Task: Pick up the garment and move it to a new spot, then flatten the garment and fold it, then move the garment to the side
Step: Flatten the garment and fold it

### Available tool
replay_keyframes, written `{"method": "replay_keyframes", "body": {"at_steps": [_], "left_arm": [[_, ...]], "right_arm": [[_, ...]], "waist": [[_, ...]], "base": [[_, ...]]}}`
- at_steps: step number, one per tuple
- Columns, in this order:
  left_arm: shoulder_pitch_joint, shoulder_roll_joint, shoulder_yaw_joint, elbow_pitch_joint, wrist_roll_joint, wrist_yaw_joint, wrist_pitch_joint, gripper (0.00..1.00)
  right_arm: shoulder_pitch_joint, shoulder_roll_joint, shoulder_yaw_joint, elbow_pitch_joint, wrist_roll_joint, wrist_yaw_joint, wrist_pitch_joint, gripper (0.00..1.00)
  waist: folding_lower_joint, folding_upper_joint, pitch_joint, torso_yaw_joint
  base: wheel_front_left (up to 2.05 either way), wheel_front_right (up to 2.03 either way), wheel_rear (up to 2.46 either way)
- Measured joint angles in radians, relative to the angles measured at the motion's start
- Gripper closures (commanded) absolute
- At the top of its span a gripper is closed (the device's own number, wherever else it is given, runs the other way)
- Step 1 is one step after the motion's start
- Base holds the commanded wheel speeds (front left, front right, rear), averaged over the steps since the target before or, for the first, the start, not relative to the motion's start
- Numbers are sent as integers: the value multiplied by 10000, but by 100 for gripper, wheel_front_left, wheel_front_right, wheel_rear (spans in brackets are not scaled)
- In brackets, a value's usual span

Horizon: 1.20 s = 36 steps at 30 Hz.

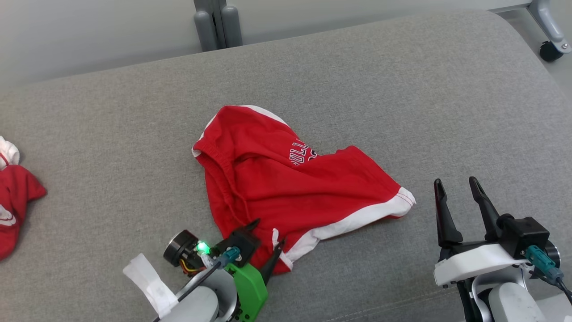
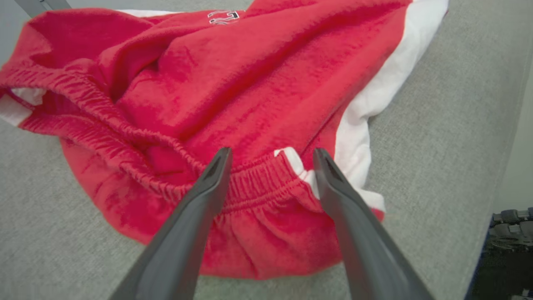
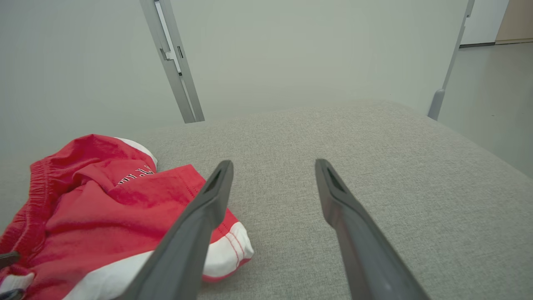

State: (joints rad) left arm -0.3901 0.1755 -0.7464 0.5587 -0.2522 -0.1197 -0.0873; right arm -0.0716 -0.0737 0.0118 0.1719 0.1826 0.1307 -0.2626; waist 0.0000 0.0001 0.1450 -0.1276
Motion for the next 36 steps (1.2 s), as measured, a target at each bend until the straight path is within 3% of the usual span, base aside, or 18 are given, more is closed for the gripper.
{"method": "replay_keyframes", "body": {"at_steps": [4,5,6,7,8,9,15,22,34,35,36], "left_arm": [[280,44,-153,69,-111,12,313,1],[312,48,-217,69,-113,10,366,12],[338,42,-276,73,-148,6,414,34],[355,40,-320,82,-196,-2,470,77],[359,35,-355,84,-203,-8,477,92],[359,23,-364,81,-242,-21,460,100],[356,-52,-221,109,-535,54,90,100],[678,-12,456,-303,-1097,508,-719,100],[2633,222,1536,-1001,-2297,1365,-1394,100],[2737,203,1586,-989,-2357,1375,-1436,71],[2786,184,1615,-974,-2403,1381,-1478,16]], "right_arm": [[3,21,2,10,-6,0,0,0],[3,23,4,13,-8,0,0,0],[2,23,8,15,-15,0,0,0],[2,21,17,19,-15,0,0,0],[2,19,23,25,-15,0,0,0],[2,15,23,31,-15,0,0,0],[7,-4,38,38,-19,0,0,0],[244,-25,-63,61,-25,0,0,0],[328,-111,-44,192,-29,0,0,0],[328,-117,-15,215,-29,0,0,0],[328,-119,-10,226,-31,0,0,0]], "waist": [[0,0,-55,78],[0,0,-67,95],[0,0,-82,117],[0,0,-101,132],[0,0,-121,146],[0,0,-136,156],[0,0,-244,196],[0,0,-426,487],[0,0,-572,1454],[0,0,-563,1525],[0,0,-555,1577]], "base": [[0,0,0],[0,0,0],[0,0,0],[0,0,0],[0,0,0],[0,0,0],[0,0,0],[0,0,0],[0,0,0],[0,0,0],[0,0,0]]}}
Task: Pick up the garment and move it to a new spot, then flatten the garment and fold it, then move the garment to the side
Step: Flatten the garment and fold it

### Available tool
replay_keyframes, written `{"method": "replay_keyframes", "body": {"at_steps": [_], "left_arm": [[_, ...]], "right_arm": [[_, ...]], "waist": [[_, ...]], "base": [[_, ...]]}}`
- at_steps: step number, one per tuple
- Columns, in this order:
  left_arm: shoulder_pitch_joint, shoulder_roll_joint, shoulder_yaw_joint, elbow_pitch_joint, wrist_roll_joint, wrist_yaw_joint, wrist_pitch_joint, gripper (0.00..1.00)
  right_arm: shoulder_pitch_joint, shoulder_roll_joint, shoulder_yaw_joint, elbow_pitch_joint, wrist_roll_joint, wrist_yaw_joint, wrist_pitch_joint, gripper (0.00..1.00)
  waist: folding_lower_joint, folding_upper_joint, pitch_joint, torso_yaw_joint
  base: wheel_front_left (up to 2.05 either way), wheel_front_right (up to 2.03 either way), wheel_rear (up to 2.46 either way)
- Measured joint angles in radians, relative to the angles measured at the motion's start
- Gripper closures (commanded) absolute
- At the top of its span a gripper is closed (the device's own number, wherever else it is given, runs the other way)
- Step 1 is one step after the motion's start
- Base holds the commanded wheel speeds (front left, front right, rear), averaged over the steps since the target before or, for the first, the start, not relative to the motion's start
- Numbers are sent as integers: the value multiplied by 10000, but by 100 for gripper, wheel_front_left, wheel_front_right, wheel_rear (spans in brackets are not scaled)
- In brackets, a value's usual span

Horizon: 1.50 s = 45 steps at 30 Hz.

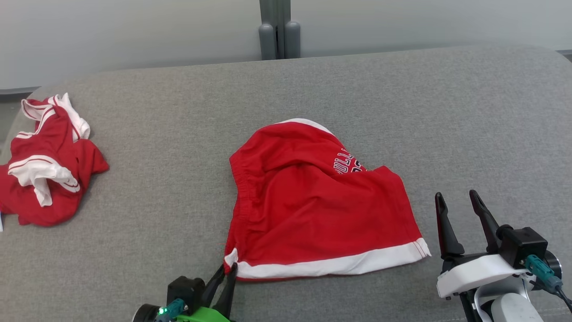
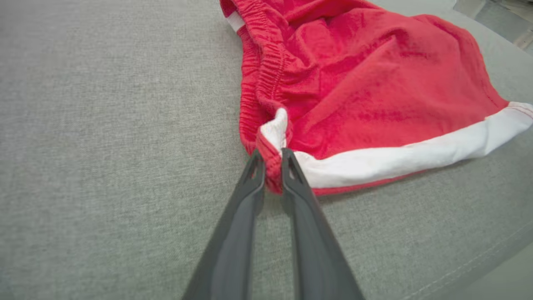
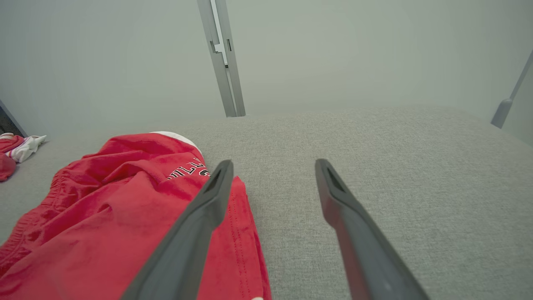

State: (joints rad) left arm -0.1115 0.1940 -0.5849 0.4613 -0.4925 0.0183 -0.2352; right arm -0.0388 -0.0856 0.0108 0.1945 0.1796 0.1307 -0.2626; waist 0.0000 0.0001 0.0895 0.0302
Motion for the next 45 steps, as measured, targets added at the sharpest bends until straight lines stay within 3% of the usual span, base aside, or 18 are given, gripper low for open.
{"method": "replay_keyframes", "body": {"at_steps": [1,10,19,28,45], "left_arm": [[34,-8,6,40,6,31,-15,0],[-32,63,717,-504,217,274,-236,0],[147,451,2694,-2247,934,612,-274,0],[934,713,3935,-2767,1379,708,-272,0],[1628,742,4686,-3097,1463,-48,-274,0]], "right_arm": [[-2,0,-2,10,2,0,0,0],[-20,-35,36,56,2,0,0,0],[-3,-27,222,-127,-44,0,0,0],[220,-293,616,-353,-142,0,0,0],[729,-439,719,-339,-144,0,15,0]], "waist": [[0,0,10,58],[0,0,-143,183],[0,0,-479,-50],[0,0,-791,-307],[-1,0,-1178,-230]], "base": [[0,0,0],[0,0,0],[0,0,0],[0,0,0],[0,0,0]]}}
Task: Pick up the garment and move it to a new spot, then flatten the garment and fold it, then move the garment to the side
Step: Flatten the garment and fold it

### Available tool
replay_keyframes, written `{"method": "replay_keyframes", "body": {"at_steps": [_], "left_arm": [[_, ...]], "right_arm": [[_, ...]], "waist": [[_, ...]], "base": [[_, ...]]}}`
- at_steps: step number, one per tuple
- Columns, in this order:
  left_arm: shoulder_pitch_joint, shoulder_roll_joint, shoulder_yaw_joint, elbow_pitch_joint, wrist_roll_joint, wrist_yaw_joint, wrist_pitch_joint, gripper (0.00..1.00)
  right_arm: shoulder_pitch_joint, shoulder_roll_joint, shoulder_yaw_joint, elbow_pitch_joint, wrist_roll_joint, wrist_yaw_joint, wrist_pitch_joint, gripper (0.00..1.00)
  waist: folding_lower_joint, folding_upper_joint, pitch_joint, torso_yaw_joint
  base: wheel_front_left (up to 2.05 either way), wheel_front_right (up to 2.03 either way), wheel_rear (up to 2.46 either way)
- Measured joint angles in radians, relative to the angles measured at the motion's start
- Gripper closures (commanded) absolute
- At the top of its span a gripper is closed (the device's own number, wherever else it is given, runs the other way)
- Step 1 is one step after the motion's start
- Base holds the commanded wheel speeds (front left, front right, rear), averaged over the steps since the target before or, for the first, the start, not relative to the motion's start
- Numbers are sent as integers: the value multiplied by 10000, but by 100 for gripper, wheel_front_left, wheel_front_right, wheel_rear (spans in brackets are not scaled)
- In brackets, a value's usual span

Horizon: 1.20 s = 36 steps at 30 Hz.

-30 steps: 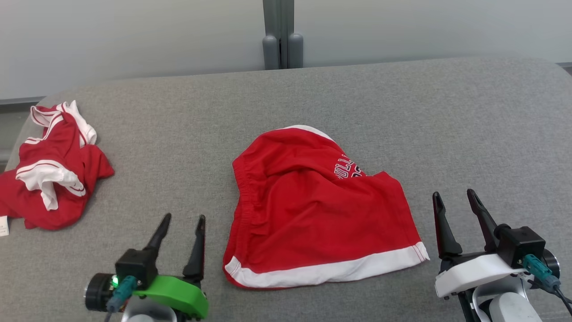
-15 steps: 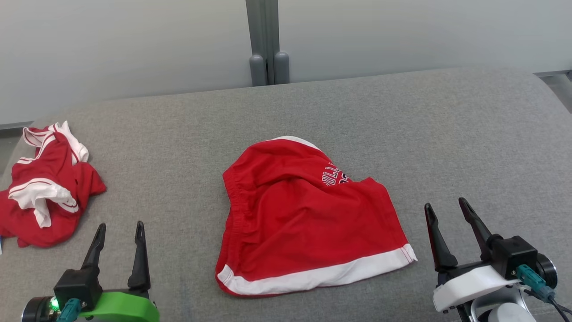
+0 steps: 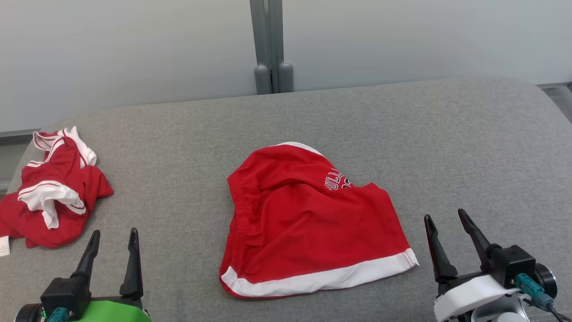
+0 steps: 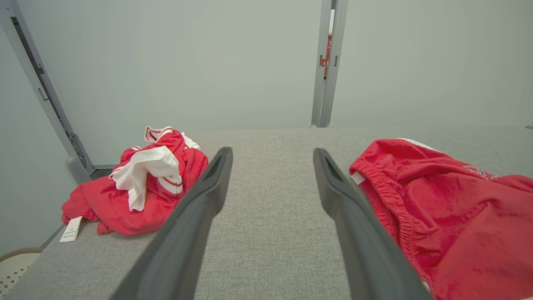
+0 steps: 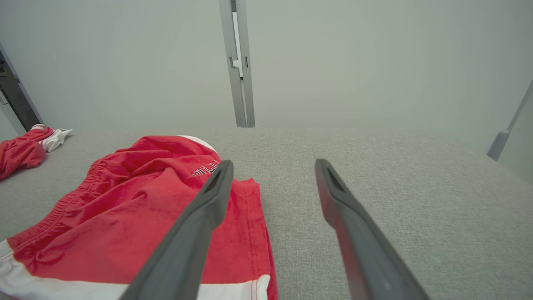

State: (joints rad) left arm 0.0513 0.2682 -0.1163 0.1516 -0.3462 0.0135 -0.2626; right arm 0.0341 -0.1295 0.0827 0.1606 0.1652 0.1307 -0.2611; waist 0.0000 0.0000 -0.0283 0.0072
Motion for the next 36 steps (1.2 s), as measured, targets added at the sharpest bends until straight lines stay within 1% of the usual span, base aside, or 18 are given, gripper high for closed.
{"method": "replay_keyframes", "body": {"at_steps": [3,12,36], "left_arm": [[-1,-44,13,69,44,-132,0,0],[-1,-148,59,163,221,-301,0,0],[-1,-332,280,249,370,-399,0,0]], "right_arm": [[7,-4,36,21,17,0,46,0],[14,-59,88,65,31,0,267,0],[22,-88,82,-27,6,0,485,0]], "waist": [[0,0,-43,33],[0,0,-59,44],[0,0,-55,44]], "base": [[0,0,0],[0,0,0],[0,0,0]]}}
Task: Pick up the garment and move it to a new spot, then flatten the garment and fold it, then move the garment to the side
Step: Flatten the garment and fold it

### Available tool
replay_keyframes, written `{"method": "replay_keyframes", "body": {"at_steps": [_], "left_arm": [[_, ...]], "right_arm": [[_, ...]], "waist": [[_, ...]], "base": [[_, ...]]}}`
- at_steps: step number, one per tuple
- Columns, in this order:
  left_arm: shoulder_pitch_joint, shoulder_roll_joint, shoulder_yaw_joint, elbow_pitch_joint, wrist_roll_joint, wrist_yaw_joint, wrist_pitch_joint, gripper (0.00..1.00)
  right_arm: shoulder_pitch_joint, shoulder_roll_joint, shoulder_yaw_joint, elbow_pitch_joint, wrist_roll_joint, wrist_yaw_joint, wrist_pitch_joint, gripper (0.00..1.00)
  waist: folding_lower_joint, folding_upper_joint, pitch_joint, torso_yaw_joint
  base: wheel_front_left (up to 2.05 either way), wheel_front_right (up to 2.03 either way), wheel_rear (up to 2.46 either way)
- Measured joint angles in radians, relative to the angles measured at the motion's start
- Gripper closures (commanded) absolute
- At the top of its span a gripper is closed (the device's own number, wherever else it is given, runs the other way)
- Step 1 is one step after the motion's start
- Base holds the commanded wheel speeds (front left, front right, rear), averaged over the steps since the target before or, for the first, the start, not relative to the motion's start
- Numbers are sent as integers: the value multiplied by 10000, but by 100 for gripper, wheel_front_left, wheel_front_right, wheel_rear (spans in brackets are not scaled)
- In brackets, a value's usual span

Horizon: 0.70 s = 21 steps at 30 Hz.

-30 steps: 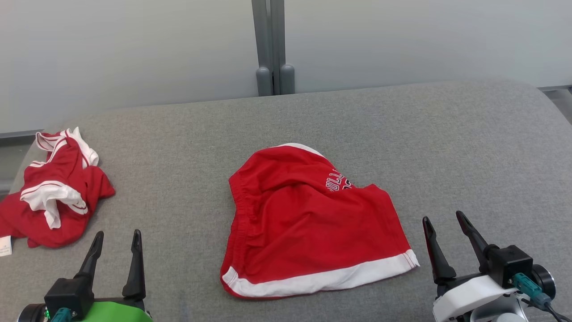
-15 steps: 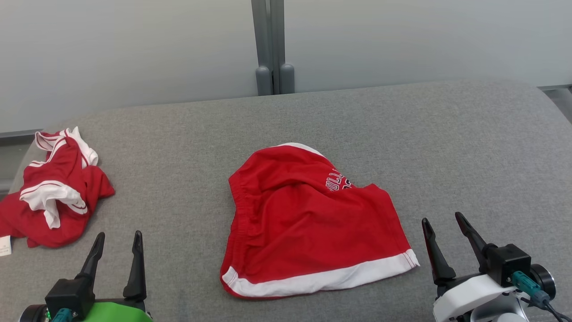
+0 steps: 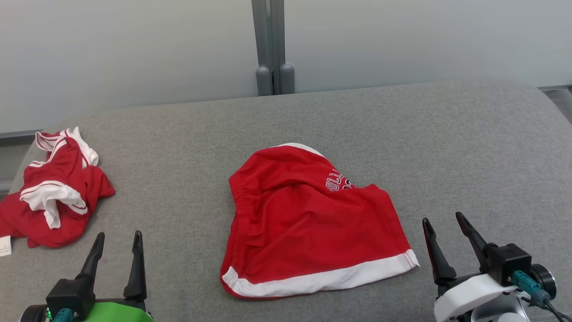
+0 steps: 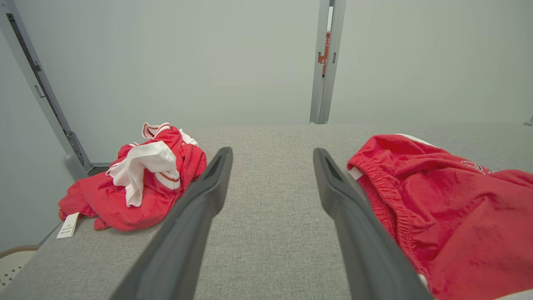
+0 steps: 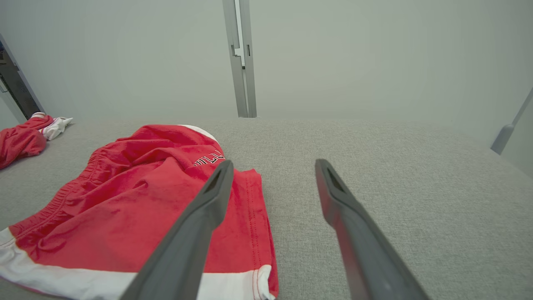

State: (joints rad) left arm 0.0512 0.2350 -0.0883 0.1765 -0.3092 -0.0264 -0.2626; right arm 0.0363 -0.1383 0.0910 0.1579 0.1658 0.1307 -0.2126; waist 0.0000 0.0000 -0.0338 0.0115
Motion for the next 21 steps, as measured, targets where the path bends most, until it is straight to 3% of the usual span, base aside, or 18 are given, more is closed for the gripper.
{"method": "replay_keyframes", "body": {"at_steps": [7,12,21], "left_arm": [[-118,-90,-704,288,192,-403,15,0],[-682,-322,-1791,915,412,-792,150,0],[-1458,-533,-3553,2681,228,-1012,255,0]], "right_arm": [[-5,10,-15,385,54,0,-4,0],[-73,2,79,1135,157,0,-94,0],[-732,-165,830,2723,412,0,-272,0]], "waist": [[0,0,57,-30],[0,0,181,-65],[0,0,495,-284]], "base": [[0,0,0],[0,0,0],[0,0,0]]}}
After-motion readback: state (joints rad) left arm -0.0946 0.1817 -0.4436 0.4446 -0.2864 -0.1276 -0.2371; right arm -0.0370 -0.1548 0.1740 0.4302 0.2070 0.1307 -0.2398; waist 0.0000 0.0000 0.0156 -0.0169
